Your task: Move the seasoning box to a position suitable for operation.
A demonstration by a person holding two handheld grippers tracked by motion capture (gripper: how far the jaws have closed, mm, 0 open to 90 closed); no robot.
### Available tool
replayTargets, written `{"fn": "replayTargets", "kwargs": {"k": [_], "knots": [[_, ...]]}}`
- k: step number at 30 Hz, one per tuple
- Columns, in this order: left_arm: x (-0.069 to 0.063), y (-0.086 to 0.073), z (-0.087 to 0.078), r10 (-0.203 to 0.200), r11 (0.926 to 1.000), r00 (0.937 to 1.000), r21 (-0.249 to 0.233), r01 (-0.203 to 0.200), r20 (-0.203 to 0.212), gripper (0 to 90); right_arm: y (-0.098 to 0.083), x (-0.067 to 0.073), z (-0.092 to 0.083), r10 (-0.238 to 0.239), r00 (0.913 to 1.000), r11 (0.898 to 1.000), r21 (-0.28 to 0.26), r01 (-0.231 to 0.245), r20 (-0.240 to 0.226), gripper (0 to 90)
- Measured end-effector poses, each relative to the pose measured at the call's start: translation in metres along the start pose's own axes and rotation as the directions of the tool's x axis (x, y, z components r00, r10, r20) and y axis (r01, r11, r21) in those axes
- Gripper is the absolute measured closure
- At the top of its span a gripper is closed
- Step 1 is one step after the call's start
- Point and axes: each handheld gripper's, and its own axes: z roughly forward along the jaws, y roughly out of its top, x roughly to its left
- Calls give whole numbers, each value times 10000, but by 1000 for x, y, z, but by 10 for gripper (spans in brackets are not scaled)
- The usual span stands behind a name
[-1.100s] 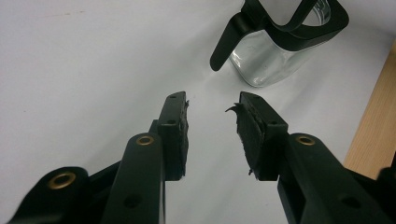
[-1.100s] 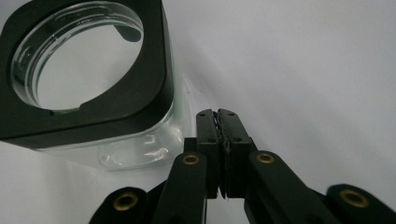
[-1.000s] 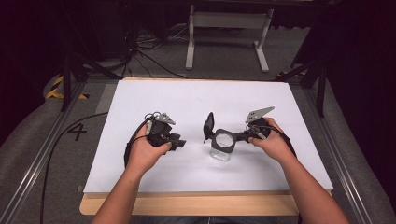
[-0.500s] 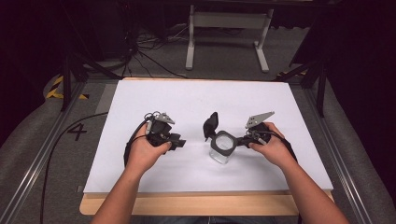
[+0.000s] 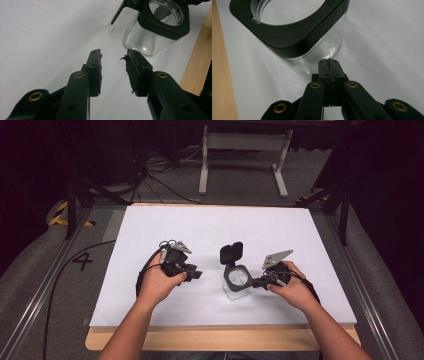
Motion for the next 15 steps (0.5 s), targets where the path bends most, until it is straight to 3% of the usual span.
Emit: {"fn": "replayTargets", "kwargs": {"k": [15], "knots": [[-4, 3, 3, 216, 9991, 9994, 368, -226, 269, 655, 1, 20, 10, -272, 9994, 9987, 429, 280, -192, 898]]}}
